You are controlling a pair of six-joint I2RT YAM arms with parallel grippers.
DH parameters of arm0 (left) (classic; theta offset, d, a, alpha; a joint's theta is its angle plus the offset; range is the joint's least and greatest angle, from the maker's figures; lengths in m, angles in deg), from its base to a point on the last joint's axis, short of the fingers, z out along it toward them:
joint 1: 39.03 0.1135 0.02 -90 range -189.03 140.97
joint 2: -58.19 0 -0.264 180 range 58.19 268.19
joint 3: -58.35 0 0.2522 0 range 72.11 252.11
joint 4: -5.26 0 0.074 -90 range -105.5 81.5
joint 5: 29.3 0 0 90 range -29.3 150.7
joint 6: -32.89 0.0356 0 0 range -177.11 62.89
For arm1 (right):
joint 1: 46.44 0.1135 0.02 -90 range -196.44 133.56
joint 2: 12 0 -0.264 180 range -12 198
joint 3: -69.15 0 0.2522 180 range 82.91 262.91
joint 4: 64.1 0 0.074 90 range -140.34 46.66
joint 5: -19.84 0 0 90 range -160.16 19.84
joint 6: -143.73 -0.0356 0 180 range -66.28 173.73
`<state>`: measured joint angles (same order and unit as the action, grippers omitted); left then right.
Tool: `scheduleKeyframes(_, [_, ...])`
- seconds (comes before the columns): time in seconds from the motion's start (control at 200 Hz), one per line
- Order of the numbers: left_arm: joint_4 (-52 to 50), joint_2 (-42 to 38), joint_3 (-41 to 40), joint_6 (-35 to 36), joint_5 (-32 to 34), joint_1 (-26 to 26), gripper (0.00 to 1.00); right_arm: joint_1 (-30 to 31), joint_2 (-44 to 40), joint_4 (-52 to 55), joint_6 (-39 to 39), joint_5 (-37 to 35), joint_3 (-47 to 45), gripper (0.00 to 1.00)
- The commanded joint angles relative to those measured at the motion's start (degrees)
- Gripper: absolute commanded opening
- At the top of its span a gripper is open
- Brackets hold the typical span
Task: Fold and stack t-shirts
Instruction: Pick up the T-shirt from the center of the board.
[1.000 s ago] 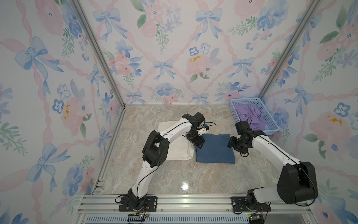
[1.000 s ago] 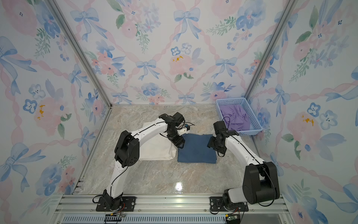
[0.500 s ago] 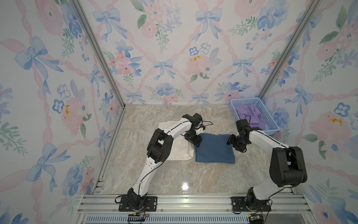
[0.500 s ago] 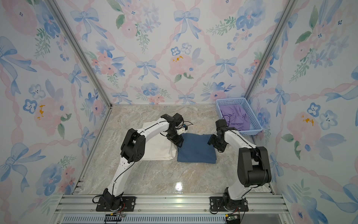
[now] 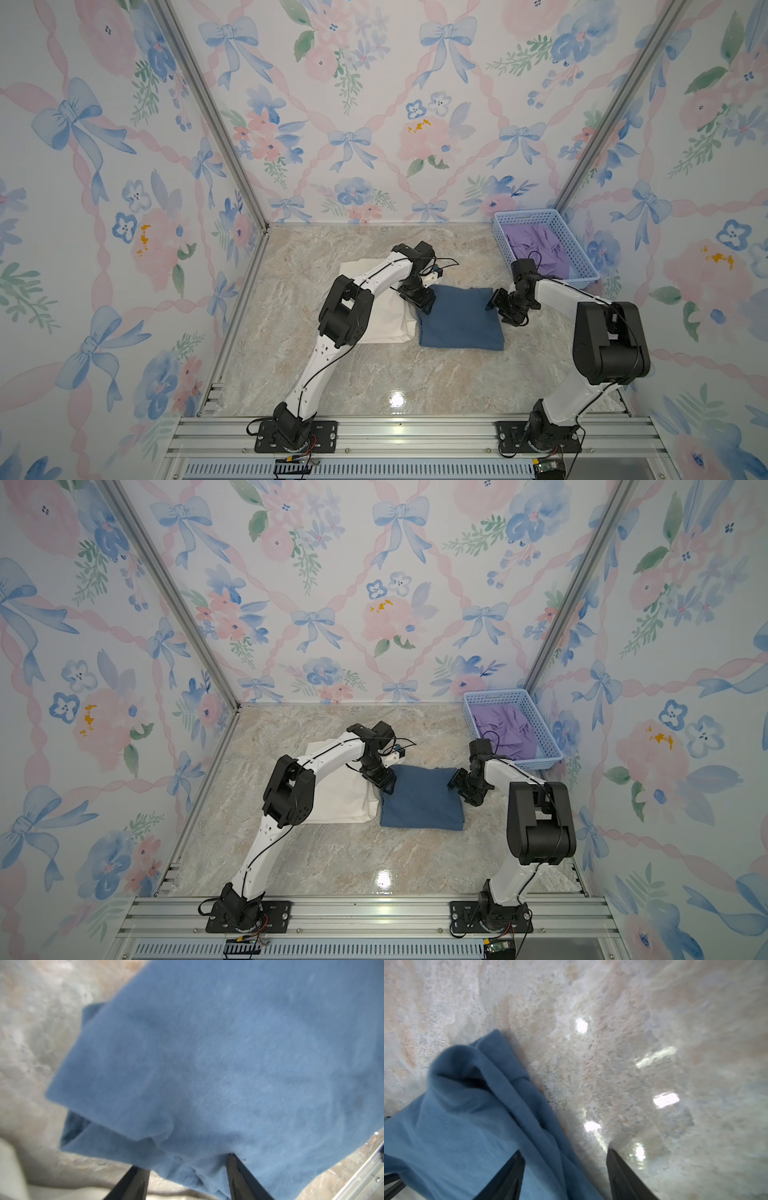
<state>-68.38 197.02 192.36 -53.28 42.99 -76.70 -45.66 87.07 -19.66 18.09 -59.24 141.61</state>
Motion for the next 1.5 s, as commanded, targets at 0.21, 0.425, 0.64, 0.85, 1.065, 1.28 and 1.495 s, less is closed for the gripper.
scheduleKeyframes(0.21, [-1.6, 4.5, -0.8, 1.5, -3.6, -1.2, 0.48, 1.2, 2.7, -3.1, -2.9, 3.9, -2.7, 0.54])
scheduleKeyframes(0.425, [-1.7, 4.5, -1.1, 2.1, -4.5, -1.3, 0.24, 2.7, 2.6, -3.9, -3.6, 4.2, -2.7, 0.43])
scheduleKeyframes(0.64, [-1.8, 4.6, 0.0, 2.2, -4.4, -1.3, 0.0, 4.2, 2.2, -4.2, -3.2, 4.5, -2.6, 0.0])
scheduleKeyframes(0.85, [-1.8, 2.1, 2.1, 3.7, -6.5, 0.5, 0.0, 4.5, -2.4, -1.4, -0.9, 2.0, -1.5, 0.0])
scheduleKeyframes(1.065, [-1.9, -2.1, 4.1, 4.4, -9.5, 3.7, 0.0, 5.7, -6.8, 3.4, 1.8, -0.4, 2.2, 0.0])
scheduleKeyframes(1.28, [-2.4, -6.7, 2.7, 5.0, -11.0, 5.8, 0.0, 8.0, -8.8, 7.3, 2.4, -2.1, 6.7, 0.0])
scheduleKeyframes(1.495, [-3.2, -11.3, 2.8, 5.4, -12.0, 8.1, 0.0, 11.5, -8.5, 10.0, 2.2, -3.0, 11.9, 0.0])
